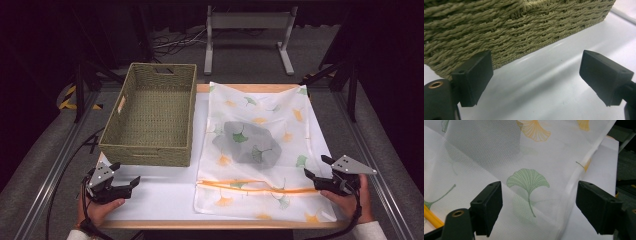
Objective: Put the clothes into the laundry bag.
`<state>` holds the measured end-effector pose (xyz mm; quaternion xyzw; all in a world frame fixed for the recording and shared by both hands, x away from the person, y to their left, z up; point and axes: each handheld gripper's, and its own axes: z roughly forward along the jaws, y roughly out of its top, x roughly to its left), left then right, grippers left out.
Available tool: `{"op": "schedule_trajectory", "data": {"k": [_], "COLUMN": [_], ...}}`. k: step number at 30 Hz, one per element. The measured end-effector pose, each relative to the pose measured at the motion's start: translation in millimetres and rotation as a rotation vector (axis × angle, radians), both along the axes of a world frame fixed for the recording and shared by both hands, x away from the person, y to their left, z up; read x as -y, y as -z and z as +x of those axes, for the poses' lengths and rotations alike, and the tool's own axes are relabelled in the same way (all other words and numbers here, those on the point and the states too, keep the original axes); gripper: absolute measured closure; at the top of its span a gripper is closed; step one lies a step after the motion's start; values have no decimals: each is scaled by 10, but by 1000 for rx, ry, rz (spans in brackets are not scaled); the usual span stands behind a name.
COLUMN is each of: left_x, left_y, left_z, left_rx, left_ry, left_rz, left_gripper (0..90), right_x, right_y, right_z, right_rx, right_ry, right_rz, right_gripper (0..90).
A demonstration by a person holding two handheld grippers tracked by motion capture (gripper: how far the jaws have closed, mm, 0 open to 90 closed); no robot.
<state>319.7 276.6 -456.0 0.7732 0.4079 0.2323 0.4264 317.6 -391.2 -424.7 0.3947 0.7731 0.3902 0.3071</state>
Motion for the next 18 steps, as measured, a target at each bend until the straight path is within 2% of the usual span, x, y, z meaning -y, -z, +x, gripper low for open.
{"op": "schedule_trajectory", "data": {"k": [6,11,18], "left_x": [-28,-54,-37], "left_y": [-9,-37,-46], "left_z": [-61,-100,-111], "left_rx": [15,33,36], "left_ry": [0,-10,-13], "left_rz": [-15,-38,-26], "left_gripper": [104,101,98], "right_x": [-15,-63,-99], "right_y": [80,110,113], "right_z": [49,69,83], "right_rx": [-20,-28,-27], "right_ry": [-7,-8,-10], "right_rz": [35,21,10], "right_gripper": [210,201,195]}}
